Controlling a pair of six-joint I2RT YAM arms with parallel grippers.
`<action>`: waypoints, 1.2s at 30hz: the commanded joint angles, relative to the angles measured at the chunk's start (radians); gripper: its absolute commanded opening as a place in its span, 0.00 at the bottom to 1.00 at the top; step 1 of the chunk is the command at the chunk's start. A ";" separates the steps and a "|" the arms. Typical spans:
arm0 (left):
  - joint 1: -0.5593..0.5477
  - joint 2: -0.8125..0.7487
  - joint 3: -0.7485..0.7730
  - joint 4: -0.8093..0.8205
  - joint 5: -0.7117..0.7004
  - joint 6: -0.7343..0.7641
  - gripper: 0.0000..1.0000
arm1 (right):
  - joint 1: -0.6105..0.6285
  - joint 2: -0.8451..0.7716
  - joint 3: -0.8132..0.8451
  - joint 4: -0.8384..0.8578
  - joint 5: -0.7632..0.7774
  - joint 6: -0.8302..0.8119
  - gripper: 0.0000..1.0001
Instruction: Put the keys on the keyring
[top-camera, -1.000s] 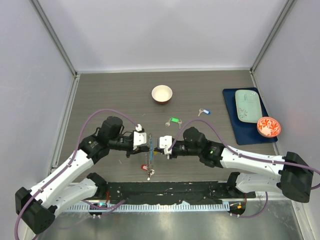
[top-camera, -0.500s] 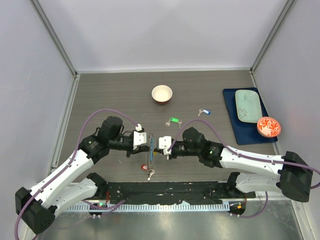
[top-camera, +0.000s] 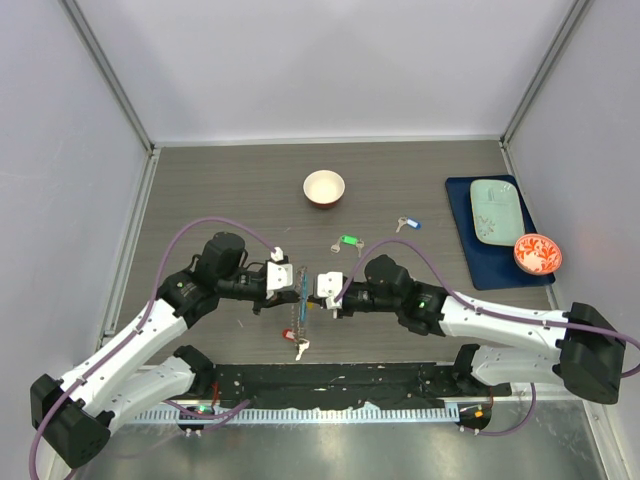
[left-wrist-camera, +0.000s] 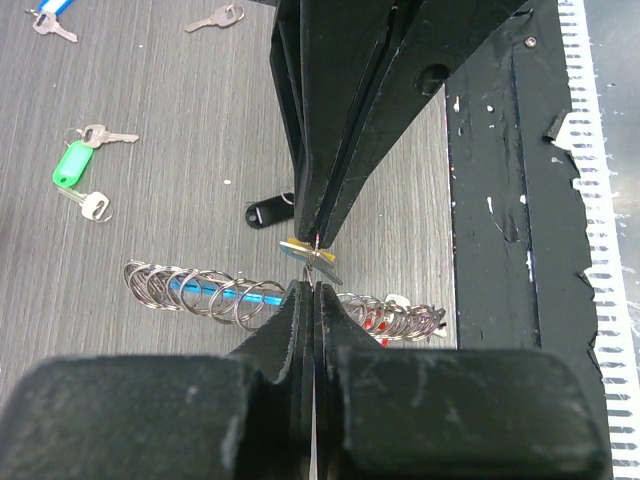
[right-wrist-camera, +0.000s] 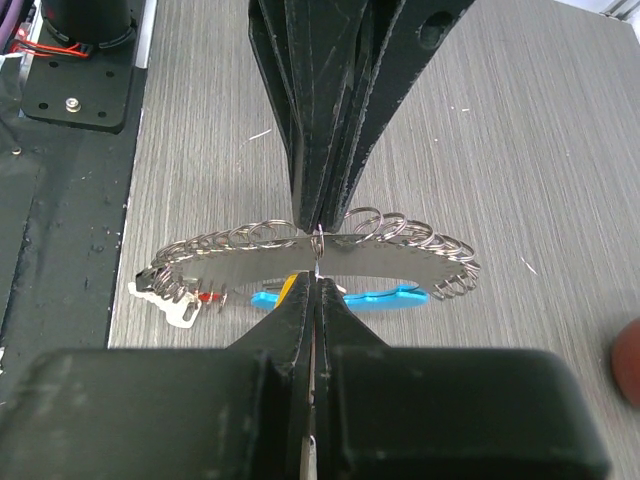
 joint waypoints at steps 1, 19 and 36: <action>0.002 -0.015 0.017 0.055 0.027 -0.003 0.00 | 0.007 -0.042 0.016 0.050 0.031 -0.007 0.01; 0.002 -0.018 0.017 0.056 0.024 -0.005 0.00 | 0.007 -0.027 0.025 0.035 0.000 -0.010 0.01; 0.002 -0.017 0.017 0.059 0.029 -0.009 0.00 | 0.009 -0.013 0.032 0.027 -0.015 -0.010 0.01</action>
